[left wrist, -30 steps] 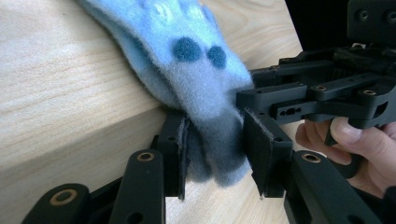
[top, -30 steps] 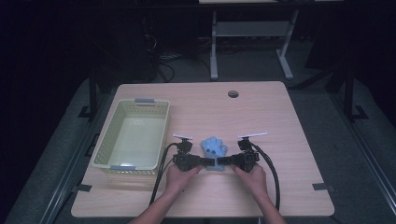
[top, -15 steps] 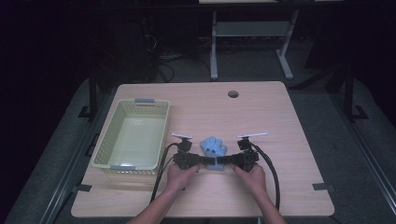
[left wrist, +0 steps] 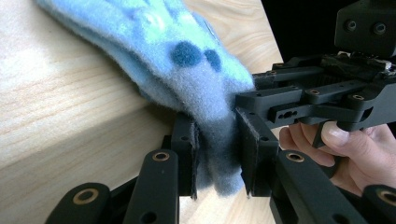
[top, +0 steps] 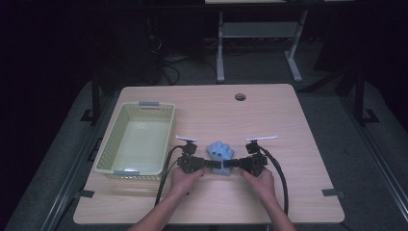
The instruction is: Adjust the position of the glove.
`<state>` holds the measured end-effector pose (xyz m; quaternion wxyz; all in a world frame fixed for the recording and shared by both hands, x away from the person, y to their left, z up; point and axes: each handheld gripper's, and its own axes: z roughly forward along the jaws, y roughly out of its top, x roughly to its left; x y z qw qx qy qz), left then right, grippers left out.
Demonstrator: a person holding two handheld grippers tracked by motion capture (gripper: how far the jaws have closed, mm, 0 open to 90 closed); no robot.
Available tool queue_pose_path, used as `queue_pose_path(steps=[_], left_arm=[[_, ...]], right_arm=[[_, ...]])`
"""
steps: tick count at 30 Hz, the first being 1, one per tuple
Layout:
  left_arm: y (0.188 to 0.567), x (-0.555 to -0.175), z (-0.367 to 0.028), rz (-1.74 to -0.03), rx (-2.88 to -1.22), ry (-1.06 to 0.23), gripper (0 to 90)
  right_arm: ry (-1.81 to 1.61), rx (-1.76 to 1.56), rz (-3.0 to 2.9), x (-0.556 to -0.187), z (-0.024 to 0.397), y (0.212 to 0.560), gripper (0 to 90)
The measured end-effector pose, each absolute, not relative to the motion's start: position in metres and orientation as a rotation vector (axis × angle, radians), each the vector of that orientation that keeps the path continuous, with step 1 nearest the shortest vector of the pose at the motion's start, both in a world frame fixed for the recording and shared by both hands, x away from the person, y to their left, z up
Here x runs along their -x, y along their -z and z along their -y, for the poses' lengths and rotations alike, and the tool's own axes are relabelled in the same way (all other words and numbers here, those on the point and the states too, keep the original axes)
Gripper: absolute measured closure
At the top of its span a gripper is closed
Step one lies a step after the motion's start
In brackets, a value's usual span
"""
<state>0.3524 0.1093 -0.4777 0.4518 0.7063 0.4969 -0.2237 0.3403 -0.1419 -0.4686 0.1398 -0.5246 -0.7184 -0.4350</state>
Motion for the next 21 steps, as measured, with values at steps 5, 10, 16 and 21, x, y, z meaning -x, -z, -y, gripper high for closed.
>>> queue_pose_path(steps=[5, 10, 16, 21], left_arm=[[0.468, -0.352, -0.110, -1.198, -1.751, 0.544, 69.9], [0.457, -0.350, -0.112, -1.173, -1.750, 0.531, 69.9], [0.446, -0.348, -0.115, -1.153, -1.747, 0.513, 69.9], [0.440, -0.347, -0.119, -1.142, -1.745, 0.503, 69.8]], right_arm=[[1.286, 1.504, 2.069, -0.338, 0.144, 0.460, 73.3], [1.305, 1.497, 2.096, -0.334, 0.142, 0.447, 73.4], [1.336, 1.477, 2.103, -0.333, 0.140, 0.436, 73.4], [1.348, 1.460, 2.111, -0.333, 0.137, 0.430, 73.4]])
